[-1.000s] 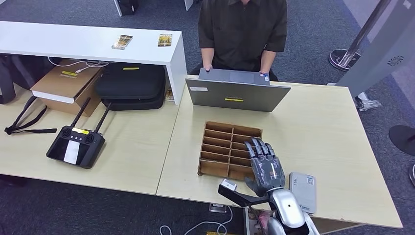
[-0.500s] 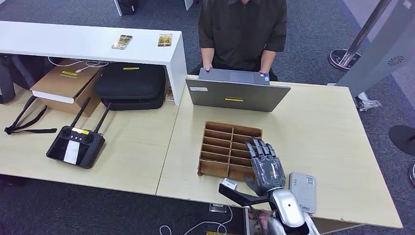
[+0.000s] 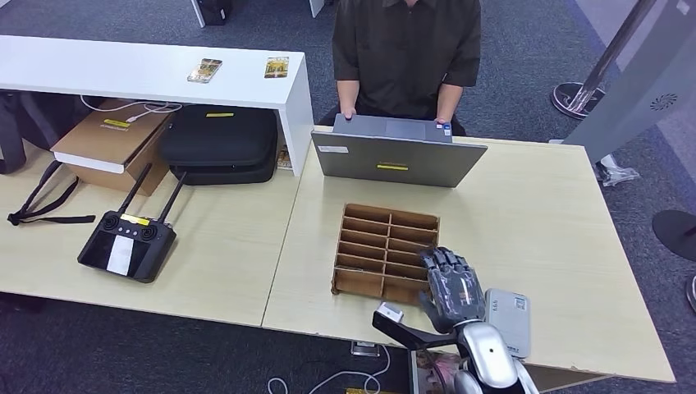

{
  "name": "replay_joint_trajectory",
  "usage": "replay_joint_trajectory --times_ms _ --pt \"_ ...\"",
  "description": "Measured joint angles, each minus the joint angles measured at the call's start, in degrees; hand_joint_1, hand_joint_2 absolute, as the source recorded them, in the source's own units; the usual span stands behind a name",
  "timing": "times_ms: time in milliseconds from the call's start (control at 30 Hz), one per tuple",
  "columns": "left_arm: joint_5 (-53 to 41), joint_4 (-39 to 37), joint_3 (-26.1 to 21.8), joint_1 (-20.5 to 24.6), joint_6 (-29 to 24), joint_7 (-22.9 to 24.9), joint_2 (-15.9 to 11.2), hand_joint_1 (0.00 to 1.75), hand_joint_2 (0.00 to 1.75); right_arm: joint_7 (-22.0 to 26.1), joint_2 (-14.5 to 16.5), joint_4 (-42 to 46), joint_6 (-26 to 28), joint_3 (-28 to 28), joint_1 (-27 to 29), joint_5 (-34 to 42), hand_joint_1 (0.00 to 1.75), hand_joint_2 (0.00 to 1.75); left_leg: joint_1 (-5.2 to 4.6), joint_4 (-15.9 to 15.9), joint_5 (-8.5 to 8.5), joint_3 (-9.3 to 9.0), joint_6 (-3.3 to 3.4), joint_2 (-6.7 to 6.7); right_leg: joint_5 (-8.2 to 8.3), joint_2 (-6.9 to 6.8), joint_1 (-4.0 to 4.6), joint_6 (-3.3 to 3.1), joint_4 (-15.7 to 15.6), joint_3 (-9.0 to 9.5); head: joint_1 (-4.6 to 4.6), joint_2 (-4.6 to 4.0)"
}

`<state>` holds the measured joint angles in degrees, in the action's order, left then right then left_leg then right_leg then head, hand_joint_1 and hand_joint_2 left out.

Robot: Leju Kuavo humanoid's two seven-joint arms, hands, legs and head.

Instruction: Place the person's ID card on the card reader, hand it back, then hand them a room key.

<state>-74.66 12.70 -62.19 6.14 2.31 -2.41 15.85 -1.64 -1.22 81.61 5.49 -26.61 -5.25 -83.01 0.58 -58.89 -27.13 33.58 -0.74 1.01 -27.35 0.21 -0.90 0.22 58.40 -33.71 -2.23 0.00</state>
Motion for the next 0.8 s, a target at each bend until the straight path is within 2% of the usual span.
replay_joint_trajectory --times_ms 267,500,667,800 --pt "0.71 -0.02 0.38 0.01 -0.1 0.22 0.0 0.0 0.0 0.05 -0.01 1.08 0.44 0.16 0.01 -0.28 1.33 1.75 0.0 0.0 0.0 -0.01 0.0 0.0 0.0 0.0 0.0 0.0 0.0 0.01 0.0 0.0" --pt "1.9 -0.08 0.37 -0.02 -0.22 0.21 -0.02 0.0 0.0 0.36 -0.01 1.16 0.79 0.2 -0.03 -0.39 1.26 1.75 0.0 0.0 0.0 0.0 0.0 0.0 0.0 0.0 0.0 0.0 0.0 0.02 -0.01 0.0" --pt "2.54 -0.21 0.33 -0.04 -0.31 0.14 -0.03 0.0 0.0 0.75 -0.01 1.17 0.81 0.21 0.04 -0.21 1.33 1.75 0.0 0.0 0.0 0.0 0.0 0.0 0.0 0.0 0.0 0.0 0.0 0.02 -0.01 0.0" --pt "2.71 -0.36 0.32 -0.04 -0.43 0.07 -0.04 0.0 0.0 1.36 -0.01 1.16 0.99 0.34 0.05 0.09 1.66 1.75 0.0 0.0 0.0 0.0 0.0 0.0 0.0 0.0 0.0 0.0 0.01 0.02 0.0 0.0"
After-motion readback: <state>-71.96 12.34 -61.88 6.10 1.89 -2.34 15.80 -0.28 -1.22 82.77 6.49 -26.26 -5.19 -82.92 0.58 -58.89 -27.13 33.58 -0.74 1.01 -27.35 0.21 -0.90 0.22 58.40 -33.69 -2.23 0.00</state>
